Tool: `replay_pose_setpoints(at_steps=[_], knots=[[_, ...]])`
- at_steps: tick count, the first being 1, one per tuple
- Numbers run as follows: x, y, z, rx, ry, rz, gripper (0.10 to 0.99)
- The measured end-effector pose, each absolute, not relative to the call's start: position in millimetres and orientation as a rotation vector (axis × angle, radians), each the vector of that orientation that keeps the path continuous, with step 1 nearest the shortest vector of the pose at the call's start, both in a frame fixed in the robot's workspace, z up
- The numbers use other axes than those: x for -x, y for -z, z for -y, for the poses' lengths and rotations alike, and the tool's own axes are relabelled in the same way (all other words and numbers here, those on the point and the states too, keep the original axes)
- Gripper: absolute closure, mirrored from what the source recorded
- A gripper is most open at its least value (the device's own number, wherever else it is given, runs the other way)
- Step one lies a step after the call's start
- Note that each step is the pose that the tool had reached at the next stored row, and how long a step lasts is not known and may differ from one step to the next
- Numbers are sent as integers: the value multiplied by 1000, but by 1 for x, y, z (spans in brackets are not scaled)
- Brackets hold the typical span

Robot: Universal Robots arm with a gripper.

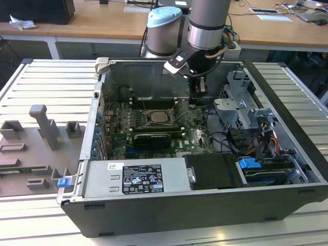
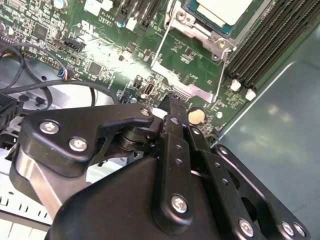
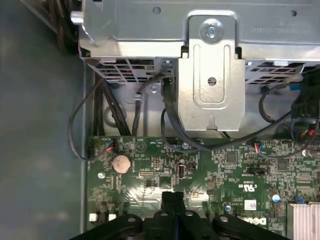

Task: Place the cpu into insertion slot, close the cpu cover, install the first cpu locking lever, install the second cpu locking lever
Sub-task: 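Close the cpu cover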

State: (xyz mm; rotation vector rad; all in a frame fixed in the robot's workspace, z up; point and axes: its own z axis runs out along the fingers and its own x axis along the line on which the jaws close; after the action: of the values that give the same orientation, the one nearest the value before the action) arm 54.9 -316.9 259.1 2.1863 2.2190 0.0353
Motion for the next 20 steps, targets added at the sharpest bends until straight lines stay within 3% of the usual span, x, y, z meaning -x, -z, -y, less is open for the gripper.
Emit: replay_pose_setpoints(at_steps=[20], knots=[[-33, -253, 317, -2171, -34, -2236, 980]])
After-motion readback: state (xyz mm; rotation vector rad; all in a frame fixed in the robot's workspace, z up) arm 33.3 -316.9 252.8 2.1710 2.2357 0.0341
